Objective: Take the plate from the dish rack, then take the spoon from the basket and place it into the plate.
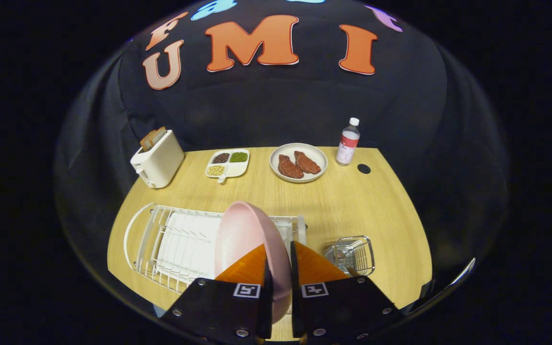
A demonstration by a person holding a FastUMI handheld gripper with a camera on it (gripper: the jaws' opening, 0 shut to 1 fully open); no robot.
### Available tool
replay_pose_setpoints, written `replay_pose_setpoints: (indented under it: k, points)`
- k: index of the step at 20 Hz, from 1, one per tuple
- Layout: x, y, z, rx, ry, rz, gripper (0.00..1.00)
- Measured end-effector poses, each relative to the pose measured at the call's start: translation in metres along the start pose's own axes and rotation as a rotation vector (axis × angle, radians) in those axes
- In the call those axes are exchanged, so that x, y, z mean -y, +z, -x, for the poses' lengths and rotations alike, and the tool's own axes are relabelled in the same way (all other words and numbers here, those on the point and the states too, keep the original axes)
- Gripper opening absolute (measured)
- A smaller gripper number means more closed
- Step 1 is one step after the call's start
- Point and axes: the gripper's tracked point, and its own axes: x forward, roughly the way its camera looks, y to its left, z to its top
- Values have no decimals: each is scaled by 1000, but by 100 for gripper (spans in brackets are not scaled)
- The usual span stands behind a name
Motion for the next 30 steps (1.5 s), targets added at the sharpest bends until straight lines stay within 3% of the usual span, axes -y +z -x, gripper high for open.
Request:
replay_pose_setpoints:
  k: [3,8,15,30]
  points:
    - [16,1,10,38,-12,8,16]
    - [21,-22,38,39,83,-42,16]
    - [35,-59,64,55,122,-39,16]
    - [22,-163,62,-7,254,-19,16]
